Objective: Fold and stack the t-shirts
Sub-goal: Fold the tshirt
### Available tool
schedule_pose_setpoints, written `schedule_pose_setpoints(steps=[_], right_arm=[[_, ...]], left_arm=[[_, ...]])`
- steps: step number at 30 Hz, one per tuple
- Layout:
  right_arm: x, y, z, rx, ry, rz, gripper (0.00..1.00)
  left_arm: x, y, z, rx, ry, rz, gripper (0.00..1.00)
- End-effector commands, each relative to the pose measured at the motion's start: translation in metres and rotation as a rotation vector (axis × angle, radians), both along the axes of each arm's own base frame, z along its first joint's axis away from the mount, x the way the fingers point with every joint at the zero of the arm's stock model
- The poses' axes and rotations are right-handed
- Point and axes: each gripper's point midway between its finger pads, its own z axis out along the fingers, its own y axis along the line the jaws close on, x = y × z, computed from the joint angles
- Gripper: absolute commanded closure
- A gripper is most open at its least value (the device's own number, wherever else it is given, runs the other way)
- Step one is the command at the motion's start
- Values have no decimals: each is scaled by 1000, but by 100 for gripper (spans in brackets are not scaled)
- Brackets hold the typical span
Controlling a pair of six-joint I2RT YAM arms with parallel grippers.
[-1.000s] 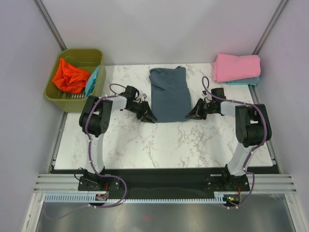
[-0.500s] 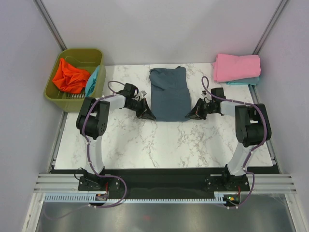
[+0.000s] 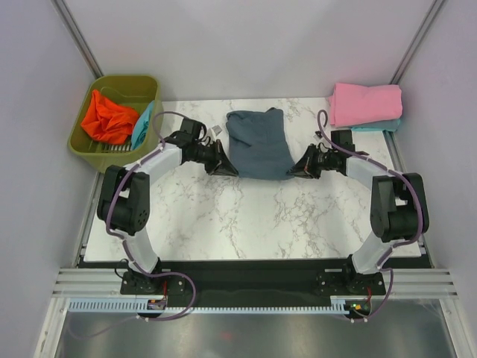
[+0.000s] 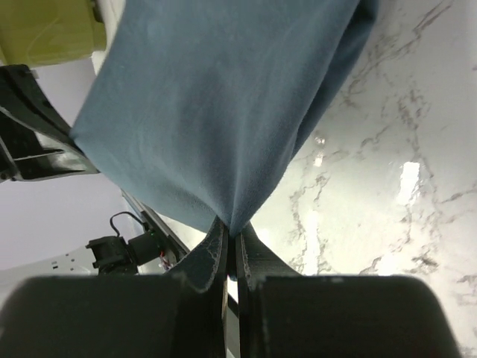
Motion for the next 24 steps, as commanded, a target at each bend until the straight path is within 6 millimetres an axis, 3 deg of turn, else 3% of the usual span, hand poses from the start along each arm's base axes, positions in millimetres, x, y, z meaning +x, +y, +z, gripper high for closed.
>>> schedule_pose_setpoints(steps=[1,5,11,15,19,20,22,23,24], right_arm=[[-8,1,26,31,-35,-2,100],[-7,3,41,51,-57,-10,100],[14,7,76,81,-132,-11,100],[45,9,104,86,-236,-12,100],[81,11,110,89,-282,-16,100],[92,12,123,86,-333,-9,100],[107,11,117,72,-339,-12,100],[117,11,127,68,-382,-9,100],[124,12,119,63,-373,-10,100]], left_arm=[[-23,5,19,-18,-14,-43,98],[-23,5,31,-25,-48,-50,98],[-13,4,59,-28,-122,-44,98],[3,5,64,-14,-168,-30,98],[24,8,57,30,-210,-12,98],[30,10,56,40,-225,-8,98],[46,14,59,65,-274,6,98],[53,14,52,77,-269,7,98],[63,14,57,81,-307,6,98]])
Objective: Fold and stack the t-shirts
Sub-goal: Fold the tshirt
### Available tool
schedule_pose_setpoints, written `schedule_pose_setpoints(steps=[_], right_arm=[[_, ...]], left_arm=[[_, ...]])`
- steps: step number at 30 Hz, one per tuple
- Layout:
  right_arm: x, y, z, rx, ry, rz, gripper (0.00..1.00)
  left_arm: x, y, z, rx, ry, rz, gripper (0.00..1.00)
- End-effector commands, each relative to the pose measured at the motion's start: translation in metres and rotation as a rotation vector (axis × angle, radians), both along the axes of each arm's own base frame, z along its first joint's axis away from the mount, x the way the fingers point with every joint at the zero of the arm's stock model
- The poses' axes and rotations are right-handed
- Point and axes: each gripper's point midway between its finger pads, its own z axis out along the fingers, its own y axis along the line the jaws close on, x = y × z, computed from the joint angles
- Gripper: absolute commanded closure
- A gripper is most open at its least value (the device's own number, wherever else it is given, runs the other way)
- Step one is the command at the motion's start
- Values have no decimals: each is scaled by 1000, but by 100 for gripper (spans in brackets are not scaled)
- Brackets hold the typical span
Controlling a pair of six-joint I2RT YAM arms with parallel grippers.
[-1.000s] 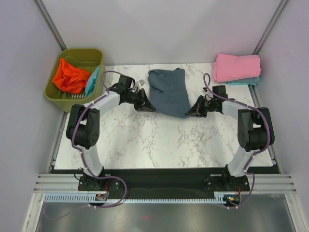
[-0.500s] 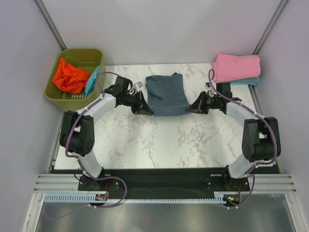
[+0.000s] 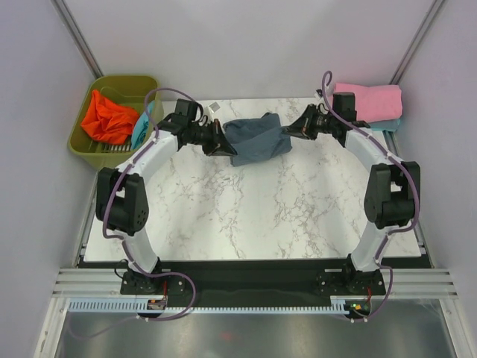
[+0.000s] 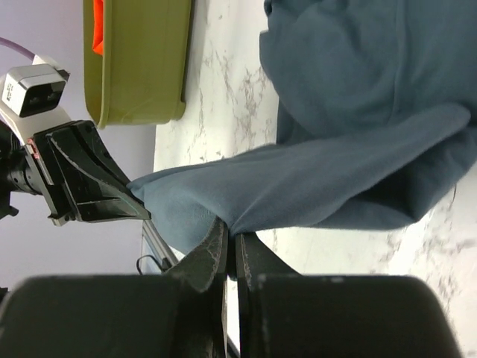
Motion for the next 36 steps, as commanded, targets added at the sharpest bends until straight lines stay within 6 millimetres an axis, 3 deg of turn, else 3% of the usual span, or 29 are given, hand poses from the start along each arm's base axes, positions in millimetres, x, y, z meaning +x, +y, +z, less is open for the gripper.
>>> schedule_pose_setpoints(steps=[1,2,3,5,7,9,10,11,13,14,15,16,17,18,19,20,21,23,24,26,28,31,33,36], right_arm=[[37,-1,16,-15,-121,-11,100],[44,-2,21,-20,-150,-12,100],[50,-2,13,-26,-143,-13,100],[62,-2,17,-32,-177,-13,100],[73,-2,4,-47,-177,-18,100],[87,0,10,-47,-216,-20,100],[94,3,-2,-51,-205,-17,100],[103,6,7,-52,-241,-18,100],[113,14,-7,-56,-240,-8,100],[122,20,3,-58,-279,-5,100],[128,23,-11,-64,-269,0,100],[133,25,-12,-71,-283,-2,99],[142,28,-5,-77,-316,-14,93],[146,31,-14,-84,-316,-14,86],[150,32,-14,-90,-328,-16,75],[154,36,-7,-100,-369,-9,53],[156,36,-2,-108,-388,-13,46],[157,35,14,-115,-427,-18,36],[155,32,28,-121,-460,-18,36],[151,24,37,-122,-472,-15,34],[142,20,51,-111,-487,1,34],[131,12,41,-96,-450,25,34],[127,5,17,-102,-390,18,34],[126,-6,-15,-100,-310,1,34]], left_arm=[[36,11,0,64,-120,13,98],[44,11,-9,77,-114,14,98],[53,10,-2,79,-152,12,98],[70,12,-9,111,-178,21,98],[81,14,-18,147,-189,41,98],[93,16,-28,173,-195,50,98],[98,18,-33,192,-202,62,98],[104,20,-35,209,-208,75,98],[120,25,-46,262,-233,107,98],[131,28,-44,282,-255,129,98],[139,30,-45,302,-275,142,98],[146,32,-53,326,-284,150,98],[158,32,-42,335,-341,150,93],[164,34,-41,354,-353,169,78],[173,40,-40,395,-370,215,53],[176,39,-34,392,-387,219,26],[181,36,-20,385,-435,211,22],[182,35,2,373,-472,230,13],[181,36,11,362,-480,242,12],[171,34,28,335,-489,238,10],[160,32,29,320,-465,227,10],[137,28,9,284,-374,185,10],[127,23,-15,265,-299,162,10],[116,5,-29,166,-242,78,11]])
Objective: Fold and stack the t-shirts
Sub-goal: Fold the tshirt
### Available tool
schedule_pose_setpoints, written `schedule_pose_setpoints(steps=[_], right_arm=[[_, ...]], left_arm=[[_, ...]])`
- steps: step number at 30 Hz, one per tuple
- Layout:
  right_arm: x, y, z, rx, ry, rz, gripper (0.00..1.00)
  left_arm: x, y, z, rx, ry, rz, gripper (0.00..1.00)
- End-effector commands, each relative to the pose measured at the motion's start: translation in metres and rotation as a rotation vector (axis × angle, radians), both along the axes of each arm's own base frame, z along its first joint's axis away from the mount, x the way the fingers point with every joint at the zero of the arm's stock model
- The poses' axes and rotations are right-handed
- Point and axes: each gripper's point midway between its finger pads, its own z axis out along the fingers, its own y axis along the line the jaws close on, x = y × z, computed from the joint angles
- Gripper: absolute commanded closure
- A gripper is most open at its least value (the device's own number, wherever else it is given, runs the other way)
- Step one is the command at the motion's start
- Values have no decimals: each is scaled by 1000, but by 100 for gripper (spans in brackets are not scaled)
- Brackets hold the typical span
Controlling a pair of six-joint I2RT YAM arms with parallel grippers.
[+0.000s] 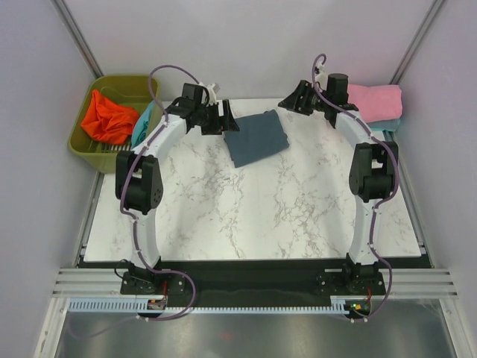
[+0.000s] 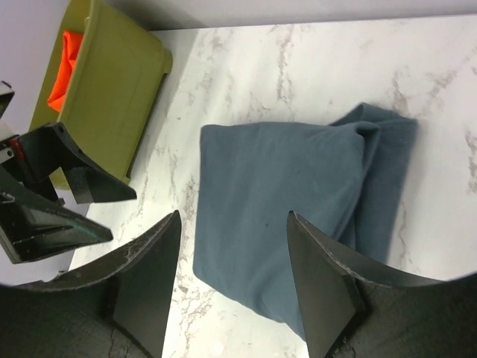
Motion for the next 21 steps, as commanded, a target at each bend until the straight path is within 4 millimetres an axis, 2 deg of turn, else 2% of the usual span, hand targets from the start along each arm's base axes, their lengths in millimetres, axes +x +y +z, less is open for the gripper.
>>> schedule_pose_setpoints(steps=[1,3,6,10,13,14,17,21], right_arm=[[-5,-11,-16,8,29,12,33],[-4,-15,-31,14,53,22,33],[1,-21,-46,16,73,24,30],[-1,-18,-55,29,86,50,31],[-4,-11,-40,97,73,90,31],[-5,-7,-35,121,54,104,31],[-13,1,-22,214,83,125,31],[-27,11,-4,292,101,160,31]], left_arm=[[-15,-27,-18,-136,95,-106,12],[-12,-38,-17,-191,98,-148,12],[-6,-47,-27,-223,109,-167,12],[5,-58,-39,-213,85,-193,12],[15,-71,-38,-212,49,-218,12],[18,-75,-31,-220,26,-229,12],[15,-91,-35,-237,35,-255,13],[7,-105,-54,-239,74,-270,14]])
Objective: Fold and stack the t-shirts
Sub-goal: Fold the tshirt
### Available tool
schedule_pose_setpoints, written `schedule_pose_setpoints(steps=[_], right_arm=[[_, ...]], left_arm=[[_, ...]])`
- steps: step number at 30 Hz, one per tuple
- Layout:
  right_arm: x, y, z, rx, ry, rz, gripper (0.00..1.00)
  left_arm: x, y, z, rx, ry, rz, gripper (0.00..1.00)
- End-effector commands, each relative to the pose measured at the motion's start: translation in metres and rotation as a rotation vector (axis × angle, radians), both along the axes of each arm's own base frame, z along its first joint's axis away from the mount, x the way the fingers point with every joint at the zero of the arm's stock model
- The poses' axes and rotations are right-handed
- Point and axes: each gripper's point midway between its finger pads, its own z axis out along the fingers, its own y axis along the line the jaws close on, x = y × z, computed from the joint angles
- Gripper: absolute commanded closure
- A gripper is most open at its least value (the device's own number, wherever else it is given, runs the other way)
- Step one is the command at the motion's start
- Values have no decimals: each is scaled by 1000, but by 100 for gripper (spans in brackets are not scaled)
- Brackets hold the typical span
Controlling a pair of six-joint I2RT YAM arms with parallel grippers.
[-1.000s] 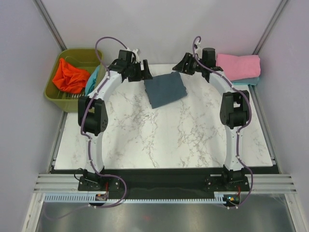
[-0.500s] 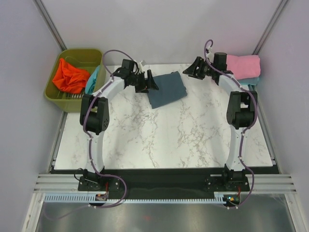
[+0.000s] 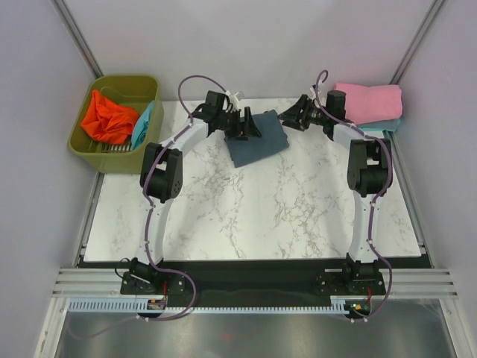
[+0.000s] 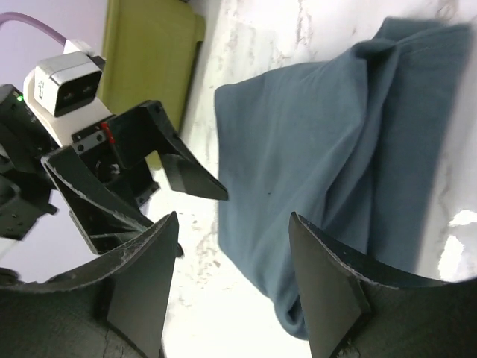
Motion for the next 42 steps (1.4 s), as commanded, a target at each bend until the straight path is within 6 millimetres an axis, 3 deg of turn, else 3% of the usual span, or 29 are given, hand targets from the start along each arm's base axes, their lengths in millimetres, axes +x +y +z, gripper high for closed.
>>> schedule_pose_setpoints(steps=[1,5,11,14,19,25,30,37,42], right_arm=[[-16,17,53,115,-68,75,31],[-29,37,35,124,-28,129,31],[-25,48,5,94,15,132,31],[-24,49,-13,54,31,126,31],[-29,47,-40,24,80,120,30],[-47,50,-66,-27,130,123,30],[-70,63,-62,-50,147,156,30],[-110,88,-57,-76,174,209,30],[-121,95,-30,-74,118,232,31]], left_arm=[[-1,-23,3,-54,-6,-41,14],[-4,-28,-12,-60,28,-49,14],[-5,-26,-39,-43,73,-45,15],[-8,-23,-42,-39,102,-38,16],[-15,-12,-31,-70,138,-41,18],[-26,19,-32,-70,201,-26,20],[-36,40,-34,-86,260,-16,20],[-62,37,-17,-161,310,-89,19],[-74,38,-5,-170,313,-112,19]])
